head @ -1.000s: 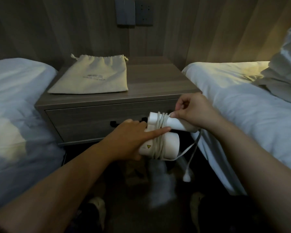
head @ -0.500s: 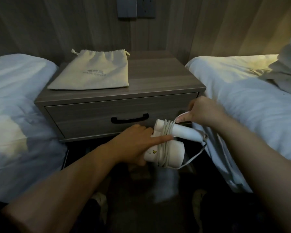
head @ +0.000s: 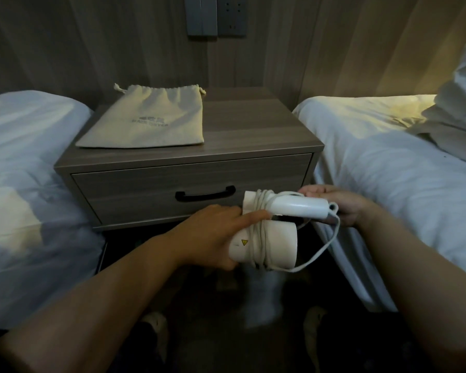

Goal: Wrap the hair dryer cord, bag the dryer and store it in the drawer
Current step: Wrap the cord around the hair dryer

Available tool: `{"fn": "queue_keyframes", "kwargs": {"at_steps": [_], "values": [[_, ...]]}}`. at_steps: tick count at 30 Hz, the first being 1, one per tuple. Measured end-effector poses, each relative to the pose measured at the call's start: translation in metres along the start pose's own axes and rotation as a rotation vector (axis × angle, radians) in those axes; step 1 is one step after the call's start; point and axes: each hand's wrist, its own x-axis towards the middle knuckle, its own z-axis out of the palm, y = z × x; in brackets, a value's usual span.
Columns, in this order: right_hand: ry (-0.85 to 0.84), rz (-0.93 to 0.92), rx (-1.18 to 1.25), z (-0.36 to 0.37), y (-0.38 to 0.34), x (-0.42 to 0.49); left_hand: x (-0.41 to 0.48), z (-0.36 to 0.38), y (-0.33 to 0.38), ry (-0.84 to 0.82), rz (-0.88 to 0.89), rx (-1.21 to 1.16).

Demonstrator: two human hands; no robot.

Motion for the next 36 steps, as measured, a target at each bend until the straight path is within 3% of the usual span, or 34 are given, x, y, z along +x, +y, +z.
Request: {"fn": "queue_keyframes", "kwargs": {"at_steps": [3, 8, 14, 23, 27, 32, 36], "values": [[-0.004, -0.036, 0.199, -0.004, 0.002, 0.004, -0.001, -0.002, 0.001, 0.029, -0.156, -0.256], [0.041, -0.080, 0.250, 0.000, 0.007, 0.011, 0.003, 0.002, 0.003, 0.114, -0.326, -0.786], [0.242, -0.054, 0.084, 0.021, 0.005, 0.021, 0.007, 0.006, 0.001, 0.190, -0.376, -0.997], [0.260, -0.043, -0.163, 0.063, 0.002, 0.016, 0.007, 0.001, 0.002, 0.274, -0.441, -1.049], [0.124, -0.072, -0.177, 0.068, -0.009, 0.008, 0.010, -0.006, 0.005, 0.337, -0.459, -1.044], [-0.218, -0.049, -0.105, 0.067, -0.026, -0.008, 0.011, -0.015, 0.010, 0.470, -0.487, -0.984], [-0.221, -0.098, -0.096, 0.080, -0.026, -0.012, 0.008, -0.019, 0.014, 0.477, -0.470, -0.943]]}}
